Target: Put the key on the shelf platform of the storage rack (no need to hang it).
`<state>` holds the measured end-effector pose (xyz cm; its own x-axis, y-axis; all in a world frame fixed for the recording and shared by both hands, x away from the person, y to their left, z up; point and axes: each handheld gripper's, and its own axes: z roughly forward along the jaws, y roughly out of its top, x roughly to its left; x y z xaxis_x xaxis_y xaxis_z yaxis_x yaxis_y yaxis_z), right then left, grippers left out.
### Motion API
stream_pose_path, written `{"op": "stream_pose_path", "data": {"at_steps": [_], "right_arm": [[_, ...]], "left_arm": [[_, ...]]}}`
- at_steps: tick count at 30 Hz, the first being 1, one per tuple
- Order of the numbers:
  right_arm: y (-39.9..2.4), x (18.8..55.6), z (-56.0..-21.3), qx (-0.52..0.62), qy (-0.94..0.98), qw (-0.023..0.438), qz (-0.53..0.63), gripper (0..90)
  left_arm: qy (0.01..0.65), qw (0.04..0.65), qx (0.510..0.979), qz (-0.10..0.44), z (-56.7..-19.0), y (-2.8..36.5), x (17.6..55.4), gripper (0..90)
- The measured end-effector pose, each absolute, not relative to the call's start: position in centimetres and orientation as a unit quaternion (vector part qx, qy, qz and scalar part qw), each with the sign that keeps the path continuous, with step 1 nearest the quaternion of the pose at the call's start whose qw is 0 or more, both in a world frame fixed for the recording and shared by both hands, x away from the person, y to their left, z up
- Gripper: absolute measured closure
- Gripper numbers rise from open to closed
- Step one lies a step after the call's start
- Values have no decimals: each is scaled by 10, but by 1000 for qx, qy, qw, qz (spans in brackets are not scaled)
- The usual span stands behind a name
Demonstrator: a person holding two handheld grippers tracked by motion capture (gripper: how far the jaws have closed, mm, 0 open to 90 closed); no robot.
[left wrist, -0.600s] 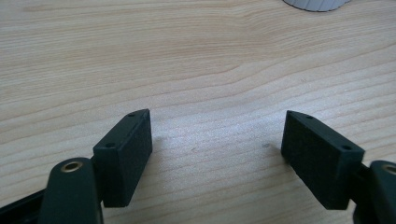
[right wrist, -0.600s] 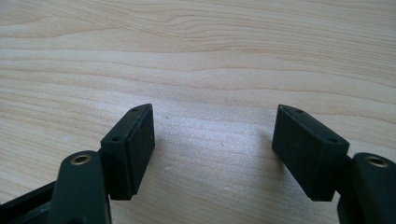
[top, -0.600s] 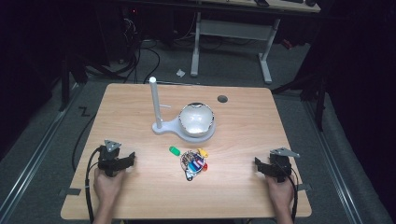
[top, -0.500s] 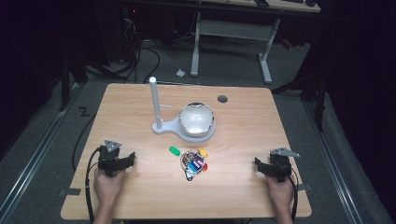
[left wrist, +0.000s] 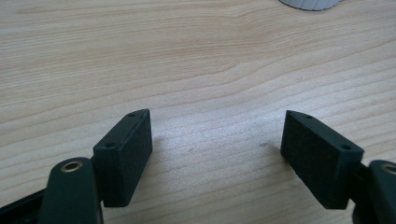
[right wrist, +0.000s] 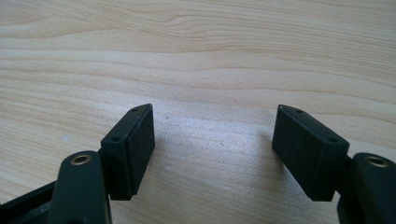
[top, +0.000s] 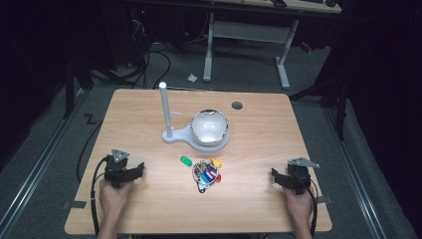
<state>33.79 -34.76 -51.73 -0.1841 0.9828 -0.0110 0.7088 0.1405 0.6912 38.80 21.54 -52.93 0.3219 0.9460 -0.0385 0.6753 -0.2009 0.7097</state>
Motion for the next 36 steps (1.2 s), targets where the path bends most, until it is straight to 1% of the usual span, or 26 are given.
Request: {"op": "stream_pose_path", "data": {"at_steps": [11, 13, 15, 17, 22, 23, 29, 32, 33, 36], "right_arm": [[-348, 338, -517, 591, 716, 243, 283, 304], [-348, 338, -517, 591, 716, 243, 283, 304], [-348, 338, -517, 591, 716, 243, 283, 304], [-348, 338, -517, 591, 716, 243, 283, 304], [-348, 338, -517, 591, 715, 243, 283, 304], [-348, 338, -517, 591, 715, 243, 283, 304], [-348, 338, -517, 592, 715, 242, 282, 304], [-348, 338, -517, 591, 715, 242, 282, 304], [-348, 338, -517, 591, 715, 242, 282, 304], [-348, 338, -517, 591, 715, 243, 283, 304]], "left_arm": [[531, 326, 756, 203, -529, 217, 387, 247], [533, 325, 756, 196, -528, 218, 388, 248], [539, 325, 757, 176, -524, 219, 389, 252], [539, 326, 757, 173, -524, 220, 389, 272], [537, 337, 756, 161, -523, 218, 382, 267], [537, 342, 756, 153, -522, 215, 380, 266], [520, 354, 763, 150, -515, 203, 373, 270], [491, 372, 775, 142, -507, 186, 367, 277], [491, 372, 775, 142, -507, 186, 367, 278], [469, 373, 789, 135, -502, 170, 364, 278]]}}
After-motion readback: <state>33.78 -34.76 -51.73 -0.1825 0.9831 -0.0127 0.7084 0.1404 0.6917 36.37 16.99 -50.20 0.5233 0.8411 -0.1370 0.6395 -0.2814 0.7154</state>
